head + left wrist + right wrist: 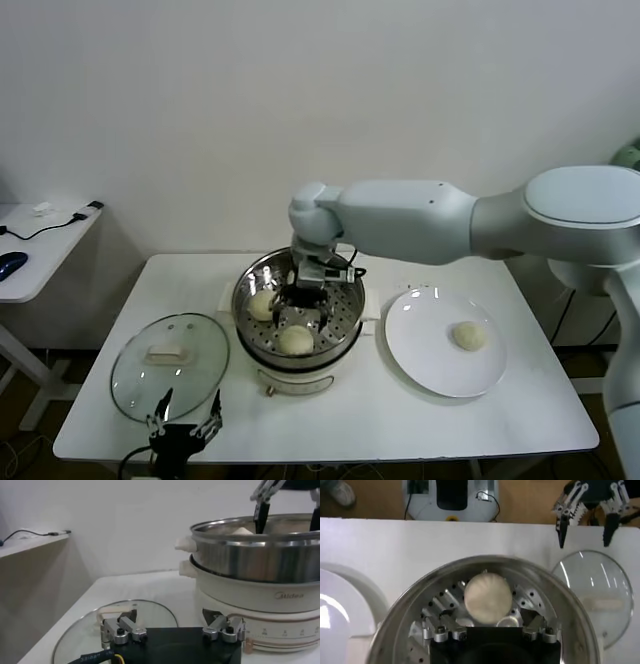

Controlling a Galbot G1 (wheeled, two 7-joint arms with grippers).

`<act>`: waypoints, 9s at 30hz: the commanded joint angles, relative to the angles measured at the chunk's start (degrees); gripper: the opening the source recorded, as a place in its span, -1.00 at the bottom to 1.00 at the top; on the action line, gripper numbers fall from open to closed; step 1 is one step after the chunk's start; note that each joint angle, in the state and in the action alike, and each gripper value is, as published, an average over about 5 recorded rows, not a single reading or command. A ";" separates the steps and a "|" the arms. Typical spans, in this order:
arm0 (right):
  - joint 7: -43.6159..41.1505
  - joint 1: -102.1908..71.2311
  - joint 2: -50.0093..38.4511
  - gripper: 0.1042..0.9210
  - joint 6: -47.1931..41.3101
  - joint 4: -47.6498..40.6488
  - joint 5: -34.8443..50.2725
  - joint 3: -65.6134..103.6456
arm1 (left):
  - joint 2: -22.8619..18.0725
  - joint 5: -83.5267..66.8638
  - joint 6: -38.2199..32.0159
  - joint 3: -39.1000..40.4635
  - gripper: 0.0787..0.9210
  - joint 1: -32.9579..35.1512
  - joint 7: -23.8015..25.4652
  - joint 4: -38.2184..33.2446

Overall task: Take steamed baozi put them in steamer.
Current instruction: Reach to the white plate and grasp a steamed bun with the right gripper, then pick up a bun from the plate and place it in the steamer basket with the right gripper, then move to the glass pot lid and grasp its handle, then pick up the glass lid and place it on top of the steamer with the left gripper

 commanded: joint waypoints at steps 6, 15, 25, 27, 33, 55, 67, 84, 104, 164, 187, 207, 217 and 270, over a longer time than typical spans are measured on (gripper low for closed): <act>-3.63 18.25 -23.40 0.76 -27.71 -5.00 18.91 -15.73 | 0.05 0.11 -0.01 0.13 0.77 -0.20 0.08 -0.35; -0.28 8.15 -38.27 0.76 -39.05 1.14 14.70 -19.80 | -0.06 -0.12 -0.14 -0.34 0.77 -0.45 0.04 0.12; 2.79 -10.65 -39.46 0.76 -42.05 -3.70 6.60 -6.84 | -0.80 0.14 0.27 -0.49 0.77 0.00 0.24 -0.33; 3.32 -13.85 -39.24 0.76 -42.48 -4.59 5.52 -3.90 | -0.87 0.20 0.21 -0.52 0.77 0.13 0.23 -0.28; 4.18 -21.00 -37.30 0.76 -42.77 -8.27 1.58 3.13 | -0.91 0.30 0.11 -0.64 0.77 0.29 0.22 -0.01; 8.49 -29.53 -32.64 0.64 -42.43 -13.30 -4.22 13.49 | -0.84 0.88 -0.48 -0.37 0.77 0.91 0.12 0.23; 4.92 -9.99 -36.78 0.26 -42.58 -2.49 6.33 0.50 | -1.22 1.53 -0.40 0.13 0.77 1.74 0.16 -1.36; 10.81 29.60 -15.71 0.27 -53.02 17.55 46.97 -17.50 | -0.48 1.54 -0.28 0.77 0.77 1.71 0.38 -3.00; 29.62 3.27 -5.38 0.28 -65.72 13.67 42.20 -12.66 | -0.57 0.98 -0.17 0.72 0.77 0.66 0.42 -2.58; 65.91 -102.71 -34.72 0.76 -39.93 27.93 15.49 109.65 | 3.52 -3.29 -7.88 -3.04 0.77 -8.77 0.42 4.04; 62.34 -122.72 -1.18 0.76 -16.26 19.60 0.38 118.24 | 6.86 46.42 -22.25 -7.76 0.77 -10.45 -19.20 16.56; 65.01 -124.28 -2.54 0.76 -23.53 24.67 -0.67 117.18 | 14.72 72.71 -15.25 -7.94 0.77 -17.68 -23.29 36.29; 65.75 -124.88 -2.55 0.76 -24.52 26.42 -1.22 117.27 | 14.16 74.63 -13.48 -6.28 0.77 -23.04 -22.83 39.10; 66.27 -126.70 -2.06 0.76 -27.30 31.33 -2.88 117.91 | 16.65 64.01 -4.61 -8.91 -0.87 -20.46 -13.47 23.08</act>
